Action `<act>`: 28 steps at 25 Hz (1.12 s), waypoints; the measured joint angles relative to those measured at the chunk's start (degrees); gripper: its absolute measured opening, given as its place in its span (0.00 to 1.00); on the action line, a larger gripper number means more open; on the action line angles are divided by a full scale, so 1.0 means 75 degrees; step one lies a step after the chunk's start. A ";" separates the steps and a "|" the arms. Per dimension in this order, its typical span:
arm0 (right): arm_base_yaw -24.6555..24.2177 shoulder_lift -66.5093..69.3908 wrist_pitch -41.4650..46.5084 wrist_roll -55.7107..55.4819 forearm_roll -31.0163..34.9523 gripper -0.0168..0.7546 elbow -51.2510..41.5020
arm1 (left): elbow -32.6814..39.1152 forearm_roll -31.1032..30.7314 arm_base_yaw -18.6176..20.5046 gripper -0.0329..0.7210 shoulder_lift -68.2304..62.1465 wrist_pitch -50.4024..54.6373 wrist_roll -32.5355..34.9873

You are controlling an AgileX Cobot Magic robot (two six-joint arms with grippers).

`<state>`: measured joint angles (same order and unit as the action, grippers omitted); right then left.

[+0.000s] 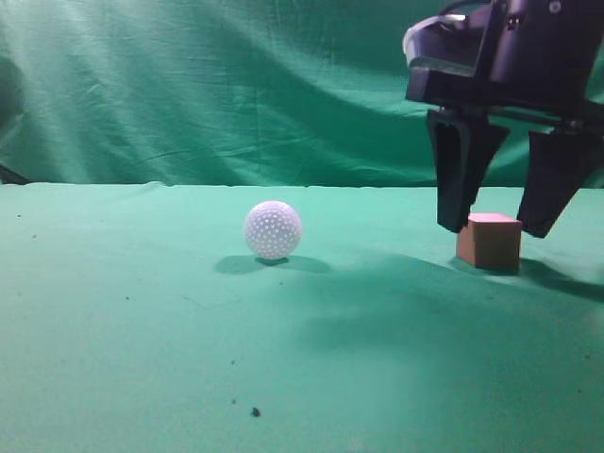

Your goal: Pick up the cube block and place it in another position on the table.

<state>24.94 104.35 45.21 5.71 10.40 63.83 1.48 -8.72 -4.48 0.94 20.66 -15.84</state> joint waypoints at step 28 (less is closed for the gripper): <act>-0.0886 0.2048 0.0135 -0.0488 -0.0834 0.45 0.3369 | 0.0000 0.0000 0.0000 0.39 0.0000 0.0000 0.0000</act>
<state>18.29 119.71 46.22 2.05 4.15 89.10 1.48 -8.72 -4.48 0.94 20.66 -15.84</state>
